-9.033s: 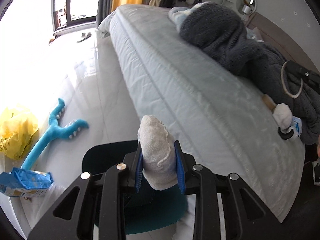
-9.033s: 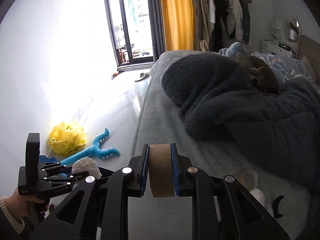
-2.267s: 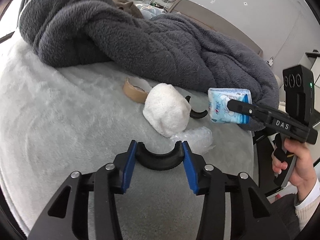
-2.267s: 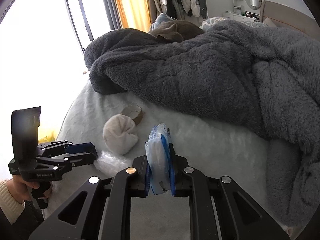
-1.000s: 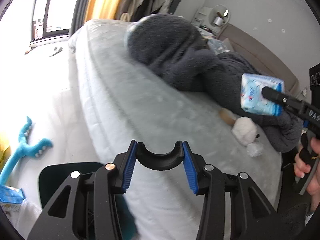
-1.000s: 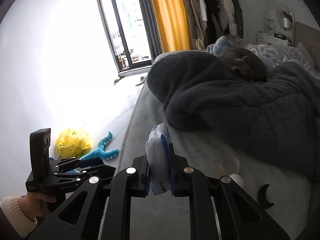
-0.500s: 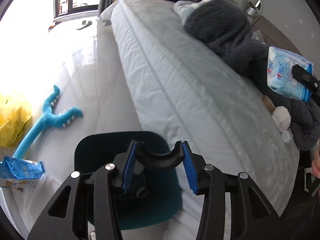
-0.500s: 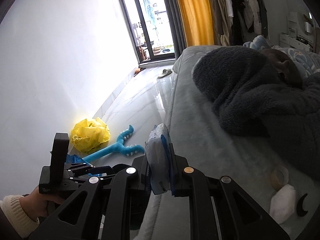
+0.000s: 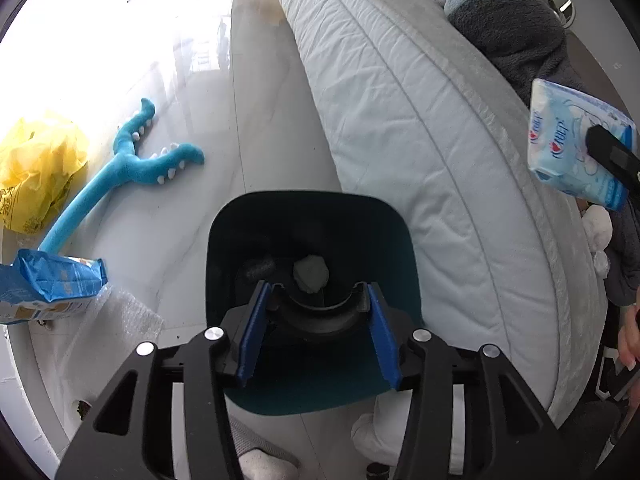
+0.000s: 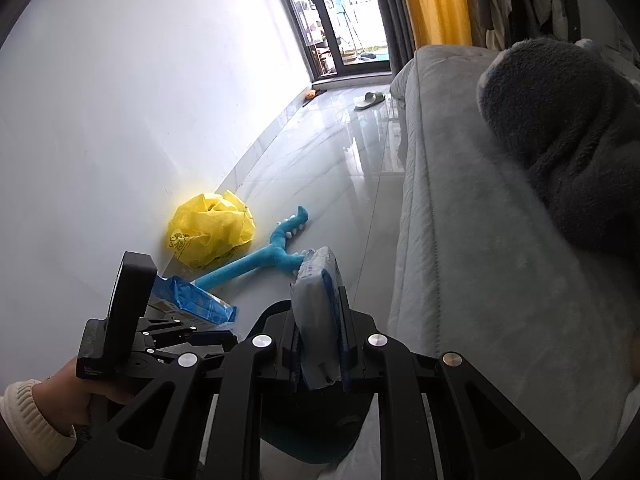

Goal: Collect trash
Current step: 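Carry the wipes pack and black piece over the teal bin and open both grippers, then move both open grippers back to the trash on the bed, then grasp the bubble-wrap piece with left gripper while right grasps a small black item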

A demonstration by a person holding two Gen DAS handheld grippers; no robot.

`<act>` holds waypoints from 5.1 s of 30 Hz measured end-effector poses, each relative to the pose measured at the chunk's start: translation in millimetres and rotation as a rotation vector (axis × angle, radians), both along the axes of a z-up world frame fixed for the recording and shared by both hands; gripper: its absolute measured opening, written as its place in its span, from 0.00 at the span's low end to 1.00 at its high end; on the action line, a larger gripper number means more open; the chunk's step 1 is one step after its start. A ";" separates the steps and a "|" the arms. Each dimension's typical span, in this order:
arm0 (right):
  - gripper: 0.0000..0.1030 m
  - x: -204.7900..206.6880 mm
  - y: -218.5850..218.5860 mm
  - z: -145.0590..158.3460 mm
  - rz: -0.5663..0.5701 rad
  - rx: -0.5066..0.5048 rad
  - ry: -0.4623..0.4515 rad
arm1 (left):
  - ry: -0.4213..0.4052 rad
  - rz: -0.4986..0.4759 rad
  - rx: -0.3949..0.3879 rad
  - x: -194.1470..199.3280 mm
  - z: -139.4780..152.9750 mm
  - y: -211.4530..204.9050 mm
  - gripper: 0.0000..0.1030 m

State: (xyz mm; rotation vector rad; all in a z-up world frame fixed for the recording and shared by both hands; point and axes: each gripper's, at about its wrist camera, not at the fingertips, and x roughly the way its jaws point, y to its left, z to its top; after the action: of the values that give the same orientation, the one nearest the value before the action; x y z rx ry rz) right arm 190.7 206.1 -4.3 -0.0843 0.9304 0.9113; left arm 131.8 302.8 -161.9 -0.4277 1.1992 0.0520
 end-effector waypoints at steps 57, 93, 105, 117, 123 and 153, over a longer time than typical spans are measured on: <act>0.46 -50.4 99.1 -166.7 0.179 -0.428 0.246 | -0.511 0.110 0.254 -78.9 142.0 49.3 0.76; 0.69 3.0 -88.5 0.2 -0.094 -0.095 -0.047 | -0.768 -0.037 0.222 -13.7 183.1 -106.8 0.92; 0.69 20.2 -172.2 21.8 -0.232 -0.069 -0.122 | -0.759 -0.118 0.174 13.7 171.6 -155.9 0.92; 0.69 29.8 -259.5 25.1 -0.379 -0.089 -0.168 | -0.736 -0.218 0.164 36.9 153.3 -218.7 0.92; 0.69 35.8 -295.4 15.4 -0.444 -0.091 -0.168 | -0.699 -0.250 0.140 50.7 140.8 -246.7 0.92; 0.36 71.1 -358.5 -61.6 -0.404 -0.076 -0.041 | -0.496 -0.421 0.090 84.7 75.7 -387.1 0.92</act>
State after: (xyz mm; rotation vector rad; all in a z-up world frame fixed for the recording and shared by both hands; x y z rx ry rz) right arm 261.9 -152.5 -66.0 0.0204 0.9025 0.4987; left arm 216.5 -84.3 -86.2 -0.0895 0.7714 -0.3445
